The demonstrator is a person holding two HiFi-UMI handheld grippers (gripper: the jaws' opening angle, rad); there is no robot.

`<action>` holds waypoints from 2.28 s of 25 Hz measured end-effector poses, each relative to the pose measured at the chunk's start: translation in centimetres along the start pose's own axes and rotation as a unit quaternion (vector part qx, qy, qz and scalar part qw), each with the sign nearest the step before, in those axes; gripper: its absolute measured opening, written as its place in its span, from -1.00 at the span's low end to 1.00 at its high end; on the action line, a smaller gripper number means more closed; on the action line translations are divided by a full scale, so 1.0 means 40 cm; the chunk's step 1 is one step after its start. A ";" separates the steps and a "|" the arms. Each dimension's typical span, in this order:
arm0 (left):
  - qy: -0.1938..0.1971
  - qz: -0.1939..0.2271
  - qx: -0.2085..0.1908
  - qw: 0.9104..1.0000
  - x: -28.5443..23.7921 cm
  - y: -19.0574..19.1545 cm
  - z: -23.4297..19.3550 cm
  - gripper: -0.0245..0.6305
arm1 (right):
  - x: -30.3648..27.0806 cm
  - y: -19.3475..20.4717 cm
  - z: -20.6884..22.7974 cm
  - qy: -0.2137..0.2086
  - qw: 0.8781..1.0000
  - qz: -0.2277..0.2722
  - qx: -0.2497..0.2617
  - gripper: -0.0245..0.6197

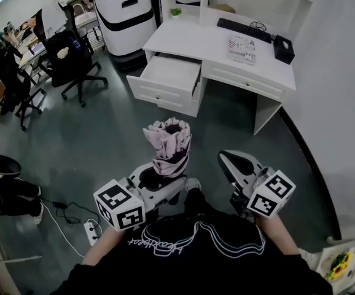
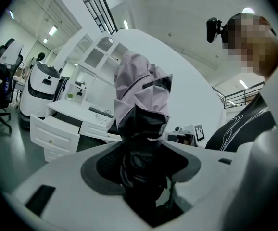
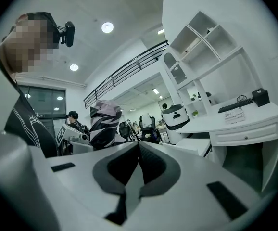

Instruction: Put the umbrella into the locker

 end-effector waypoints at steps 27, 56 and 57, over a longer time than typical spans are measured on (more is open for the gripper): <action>-0.057 -0.010 0.009 0.998 -0.502 -0.461 -0.468 -0.23 | -0.486 -0.034 0.700 -0.065 0.997 -0.018 -0.042 -0.91; -0.074 -0.140 -0.076 0.984 -0.602 -0.754 -0.929 -0.23 | -0.836 -0.073 0.929 0.021 0.996 -0.055 -0.061 -0.91; -0.073 -0.150 -0.082 0.983 -0.609 -0.759 -0.947 -0.23 | -0.840 -0.069 0.936 0.028 0.996 -0.058 -0.064 -0.91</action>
Point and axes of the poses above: the fingertips, and each gripper's own axes: x backward along the fingers, z to its right, y out of its underside, the point moved 3 cm from there along x, backward along the fingers, and after that the axes turned 15 degrees about x, right-handed, at the moved point
